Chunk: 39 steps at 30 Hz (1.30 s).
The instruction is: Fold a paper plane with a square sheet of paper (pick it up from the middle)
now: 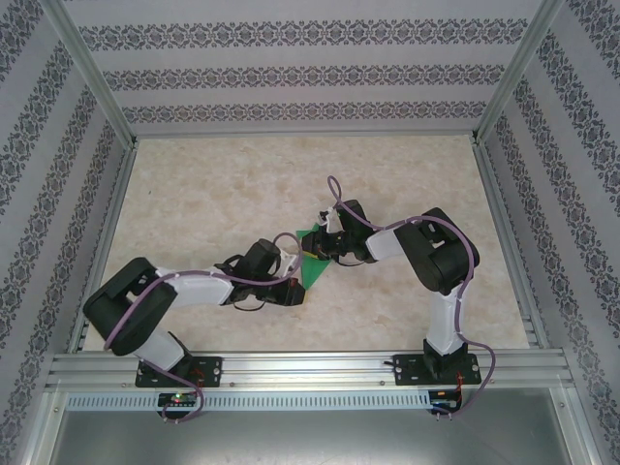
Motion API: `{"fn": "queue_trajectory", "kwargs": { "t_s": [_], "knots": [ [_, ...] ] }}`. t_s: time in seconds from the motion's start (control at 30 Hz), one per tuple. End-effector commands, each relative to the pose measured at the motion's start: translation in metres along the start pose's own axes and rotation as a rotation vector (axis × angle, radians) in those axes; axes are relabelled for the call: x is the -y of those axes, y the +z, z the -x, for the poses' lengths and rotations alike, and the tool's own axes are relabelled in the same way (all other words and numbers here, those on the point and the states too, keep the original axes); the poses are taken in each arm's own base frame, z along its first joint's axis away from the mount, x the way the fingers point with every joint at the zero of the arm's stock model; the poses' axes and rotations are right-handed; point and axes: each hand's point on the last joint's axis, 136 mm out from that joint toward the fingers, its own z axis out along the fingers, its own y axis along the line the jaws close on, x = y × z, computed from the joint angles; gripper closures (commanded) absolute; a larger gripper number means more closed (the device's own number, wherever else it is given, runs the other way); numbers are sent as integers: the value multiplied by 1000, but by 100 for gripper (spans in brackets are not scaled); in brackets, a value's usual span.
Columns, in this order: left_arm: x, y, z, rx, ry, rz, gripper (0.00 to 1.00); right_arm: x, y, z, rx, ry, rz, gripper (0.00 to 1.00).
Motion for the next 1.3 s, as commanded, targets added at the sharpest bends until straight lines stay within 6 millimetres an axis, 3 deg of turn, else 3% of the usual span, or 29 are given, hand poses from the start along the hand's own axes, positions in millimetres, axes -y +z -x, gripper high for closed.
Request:
{"fn": "queue_trajectory", "kwargs": {
  "t_s": [0.0, 0.2, 0.67, 0.83, 1.0, 1.27],
  "knots": [
    [14, -16, 32, 100, 1, 16, 100, 81, 1, -37, -60, 154, -234, 81],
    [-1, -6, 51, 119, -104, 5, 100, 80, 2, -36, -60, 154, -232, 81],
    [-11, 8, 58, 140, -118, -1, 100, 82, 2, -38, -62, 158, -236, 81],
    [-30, 17, 48, 104, -152, 60, 100, 82, 3, -38, -63, 159, -235, 81],
    [-53, 18, 22, 52, -208, 134, 100, 82, 2, -38, -63, 156, -235, 81],
    [-53, 23, -13, -63, -245, 110, 100, 84, 3, -38, -64, 160, -239, 81]
  ]
}}
